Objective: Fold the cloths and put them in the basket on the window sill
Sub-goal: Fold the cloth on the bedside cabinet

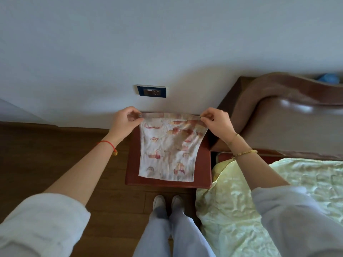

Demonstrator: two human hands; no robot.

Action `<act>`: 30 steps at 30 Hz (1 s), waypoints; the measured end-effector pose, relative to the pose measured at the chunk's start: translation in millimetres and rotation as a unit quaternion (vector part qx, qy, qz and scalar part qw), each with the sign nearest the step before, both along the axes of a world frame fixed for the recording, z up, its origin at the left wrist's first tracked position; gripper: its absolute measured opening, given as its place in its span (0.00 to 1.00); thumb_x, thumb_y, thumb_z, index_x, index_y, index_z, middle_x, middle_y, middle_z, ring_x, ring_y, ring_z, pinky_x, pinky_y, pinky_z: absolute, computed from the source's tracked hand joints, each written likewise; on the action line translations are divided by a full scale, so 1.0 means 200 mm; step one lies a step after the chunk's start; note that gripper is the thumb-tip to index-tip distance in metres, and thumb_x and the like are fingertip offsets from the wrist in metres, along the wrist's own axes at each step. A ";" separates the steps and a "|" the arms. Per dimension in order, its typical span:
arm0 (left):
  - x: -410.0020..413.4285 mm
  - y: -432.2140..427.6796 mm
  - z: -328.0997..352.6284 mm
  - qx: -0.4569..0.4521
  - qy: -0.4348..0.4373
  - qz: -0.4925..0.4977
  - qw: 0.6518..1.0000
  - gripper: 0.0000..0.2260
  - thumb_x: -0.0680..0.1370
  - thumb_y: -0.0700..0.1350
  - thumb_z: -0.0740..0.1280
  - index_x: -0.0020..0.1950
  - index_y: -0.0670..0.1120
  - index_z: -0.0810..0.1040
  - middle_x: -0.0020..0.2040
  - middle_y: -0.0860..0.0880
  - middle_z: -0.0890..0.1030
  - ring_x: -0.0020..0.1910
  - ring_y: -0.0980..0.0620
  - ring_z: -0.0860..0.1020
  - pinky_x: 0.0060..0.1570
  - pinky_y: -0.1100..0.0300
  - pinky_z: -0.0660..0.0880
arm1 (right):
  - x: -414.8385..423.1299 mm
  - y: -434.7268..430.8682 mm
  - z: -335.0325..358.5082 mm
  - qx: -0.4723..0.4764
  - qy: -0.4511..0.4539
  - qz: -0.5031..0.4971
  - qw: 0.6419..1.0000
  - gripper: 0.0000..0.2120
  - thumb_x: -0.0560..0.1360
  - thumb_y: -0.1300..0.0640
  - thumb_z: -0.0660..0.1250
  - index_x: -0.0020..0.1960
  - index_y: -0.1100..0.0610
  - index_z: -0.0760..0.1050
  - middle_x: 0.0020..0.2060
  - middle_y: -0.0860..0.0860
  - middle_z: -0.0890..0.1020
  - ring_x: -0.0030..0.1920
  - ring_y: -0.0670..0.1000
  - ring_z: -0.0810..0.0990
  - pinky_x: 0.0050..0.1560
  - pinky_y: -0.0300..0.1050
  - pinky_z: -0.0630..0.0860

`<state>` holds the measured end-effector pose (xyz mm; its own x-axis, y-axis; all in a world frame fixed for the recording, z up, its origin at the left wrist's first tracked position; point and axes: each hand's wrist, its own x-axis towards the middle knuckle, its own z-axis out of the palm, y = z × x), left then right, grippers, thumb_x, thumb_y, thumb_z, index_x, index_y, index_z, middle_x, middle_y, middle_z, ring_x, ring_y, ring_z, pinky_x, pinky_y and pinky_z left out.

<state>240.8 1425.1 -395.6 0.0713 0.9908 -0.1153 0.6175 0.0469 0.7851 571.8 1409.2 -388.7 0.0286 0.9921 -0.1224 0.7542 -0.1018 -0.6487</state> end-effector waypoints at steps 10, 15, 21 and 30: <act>-0.05 -0.12 -0.60 -0.071 0.042 0.006 0.997 0.06 0.72 0.41 0.76 0.47 0.45 0.84 0.44 0.50 0.84 0.45 0.54 0.82 0.48 0.61 0.80 | -0.04 -0.14 -0.58 -0.079 -0.033 0.022 0.996 0.05 0.75 0.58 0.67 0.48 0.53 0.81 0.41 0.49 0.80 0.44 0.50 0.77 0.45 0.43 0.72; -0.16 -0.38 -0.74 -0.133 0.077 -0.055 0.987 0.08 0.70 0.41 0.77 0.42 0.52 0.82 0.44 0.54 0.81 0.46 0.57 0.80 0.49 0.58 0.80 | -0.05 -0.48 -0.76 -0.151 -0.037 0.099 0.983 0.06 0.76 0.57 0.67 0.49 0.52 0.82 0.40 0.44 0.80 0.47 0.49 0.75 0.48 0.42 0.72; -0.21 -0.60 -0.90 -0.166 0.105 -0.065 0.978 0.07 0.70 0.41 0.77 0.40 0.53 0.83 0.44 0.57 0.80 0.45 0.58 0.79 0.46 0.57 0.80 | -0.11 -0.72 -0.93 -0.178 -0.058 0.134 0.973 0.05 0.76 0.57 0.67 0.49 0.51 0.82 0.39 0.42 0.79 0.48 0.47 0.73 0.49 0.41 0.74; -0.18 -0.67 -1.00 -0.205 0.117 -0.038 0.971 0.11 0.74 0.37 0.69 0.49 0.53 0.81 0.53 0.55 0.81 0.47 0.58 0.80 0.44 0.61 0.79 | -0.18 -0.71 -0.99 -0.198 -0.047 0.108 0.973 0.07 0.76 0.55 0.65 0.49 0.50 0.82 0.46 0.46 0.82 0.49 0.45 0.76 0.47 0.41 0.75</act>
<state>203.9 1290.6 -595.7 0.0675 0.8509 -0.5210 0.7903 0.2731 0.5485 536.6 1268.2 -586.9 -0.1463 0.8521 -0.5024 0.8395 -0.1617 -0.5188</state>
